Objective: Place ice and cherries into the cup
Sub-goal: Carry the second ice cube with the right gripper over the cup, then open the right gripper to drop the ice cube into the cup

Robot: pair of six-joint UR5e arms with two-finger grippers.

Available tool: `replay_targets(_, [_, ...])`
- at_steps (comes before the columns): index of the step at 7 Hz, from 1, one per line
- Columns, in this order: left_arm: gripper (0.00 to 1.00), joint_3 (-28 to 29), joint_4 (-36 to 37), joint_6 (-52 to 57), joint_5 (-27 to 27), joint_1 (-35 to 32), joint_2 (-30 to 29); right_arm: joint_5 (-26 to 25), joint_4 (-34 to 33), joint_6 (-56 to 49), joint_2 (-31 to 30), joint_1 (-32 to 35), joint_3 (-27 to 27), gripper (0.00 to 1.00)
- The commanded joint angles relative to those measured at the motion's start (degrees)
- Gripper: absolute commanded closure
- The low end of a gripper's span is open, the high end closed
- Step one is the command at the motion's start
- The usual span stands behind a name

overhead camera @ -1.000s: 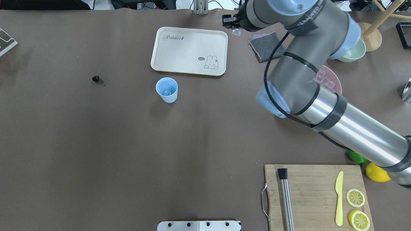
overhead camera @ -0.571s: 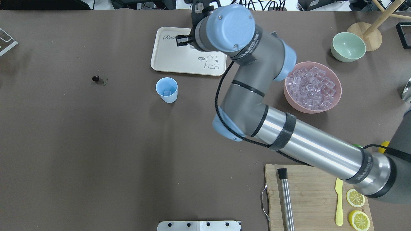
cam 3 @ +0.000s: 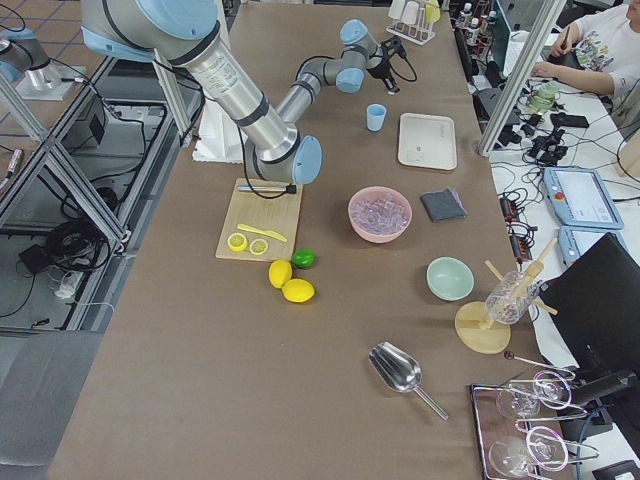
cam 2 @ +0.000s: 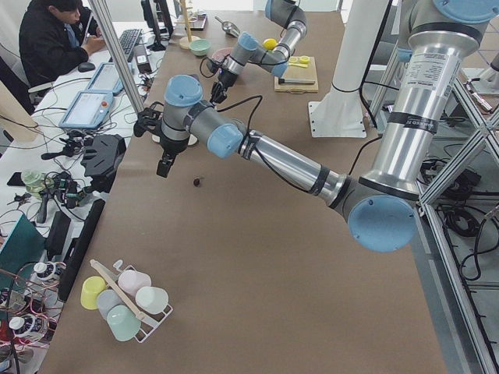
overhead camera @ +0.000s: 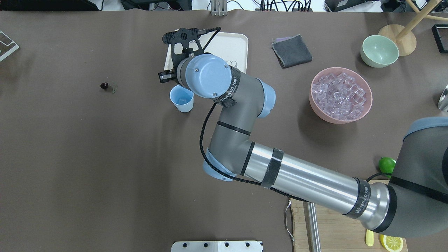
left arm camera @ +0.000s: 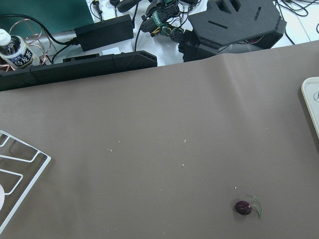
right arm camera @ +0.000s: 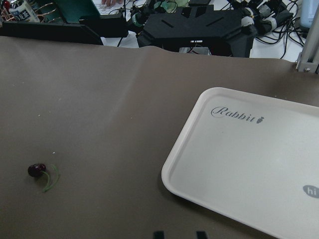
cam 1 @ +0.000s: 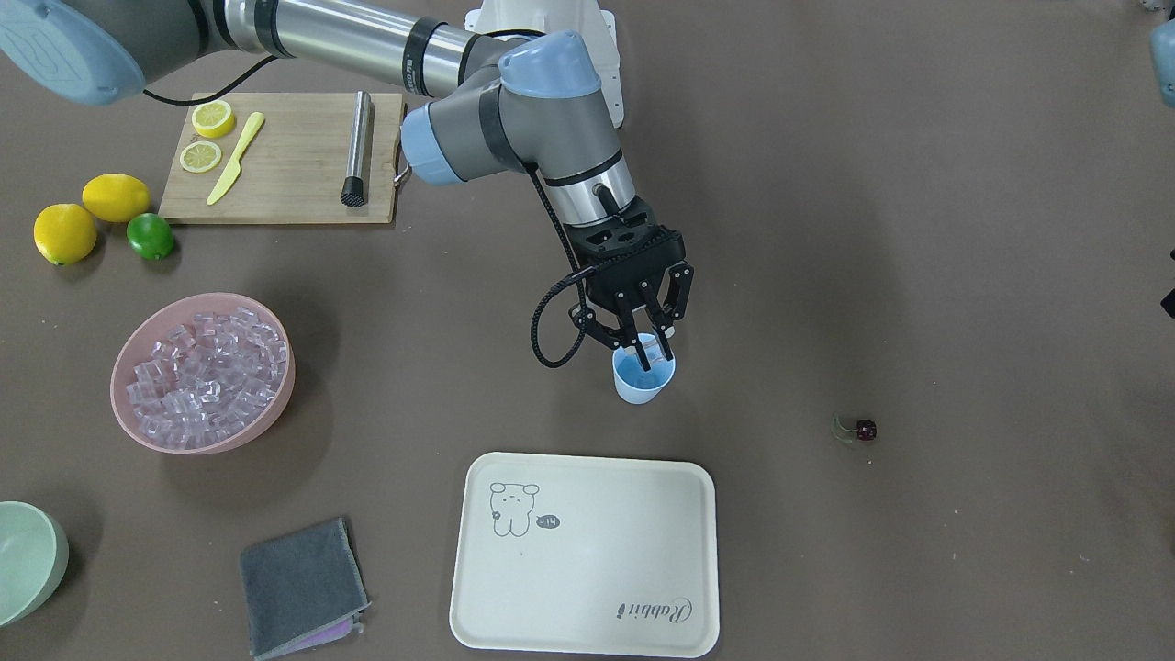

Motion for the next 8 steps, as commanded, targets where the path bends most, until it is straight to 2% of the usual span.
replay_targets(1, [0.02,0.0,0.0,0.0,0.0,0.0,0.2,-0.3,0.5,-0.1,0.1,-1.5,-1.7,1.0])
replay_targets(4, [0.02,1.1,0.0,0.3,0.1,0.0,0.1,-0.2,0.5,-0.1,-0.5,-1.8,-2.9,1.0])
replay_targets(5, [0.02,1.8,-0.1,0.4,0.0,0.0,-0.1,0.1,0.5,-0.1,-0.5,-1.8,-2.9,0.08])
replay_targets(6, [0.02,1.6,-0.1,0.4,0.0,0.1,-0.4,0.2,0.6,-0.1,-0.2,-1.7,-2.9,0.0])
replay_targets(8, [0.02,1.3,-0.1,0.4,0.0,0.1,-0.4,0.3,0.5,-0.1,-0.1,-0.6,-1.9,0.0])
